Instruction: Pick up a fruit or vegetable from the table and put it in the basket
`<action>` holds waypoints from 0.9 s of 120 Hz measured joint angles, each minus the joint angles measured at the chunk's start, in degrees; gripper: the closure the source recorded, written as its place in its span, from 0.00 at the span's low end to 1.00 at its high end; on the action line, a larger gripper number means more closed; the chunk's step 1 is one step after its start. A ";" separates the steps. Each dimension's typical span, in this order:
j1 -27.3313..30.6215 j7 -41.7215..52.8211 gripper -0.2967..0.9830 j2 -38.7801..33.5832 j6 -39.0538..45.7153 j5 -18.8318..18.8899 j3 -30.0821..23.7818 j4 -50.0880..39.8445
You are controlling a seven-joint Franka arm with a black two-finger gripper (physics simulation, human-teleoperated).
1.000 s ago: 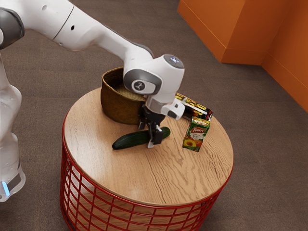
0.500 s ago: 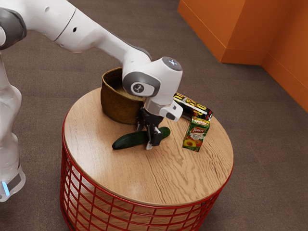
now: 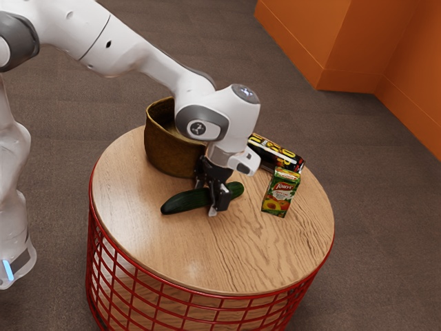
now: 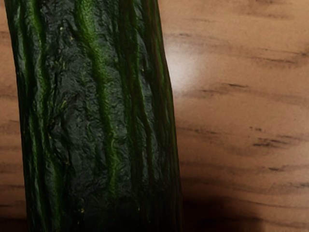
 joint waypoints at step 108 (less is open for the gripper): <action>-2.41 0.00 0.60 -0.95 -1.86 2.06 -0.10 9.75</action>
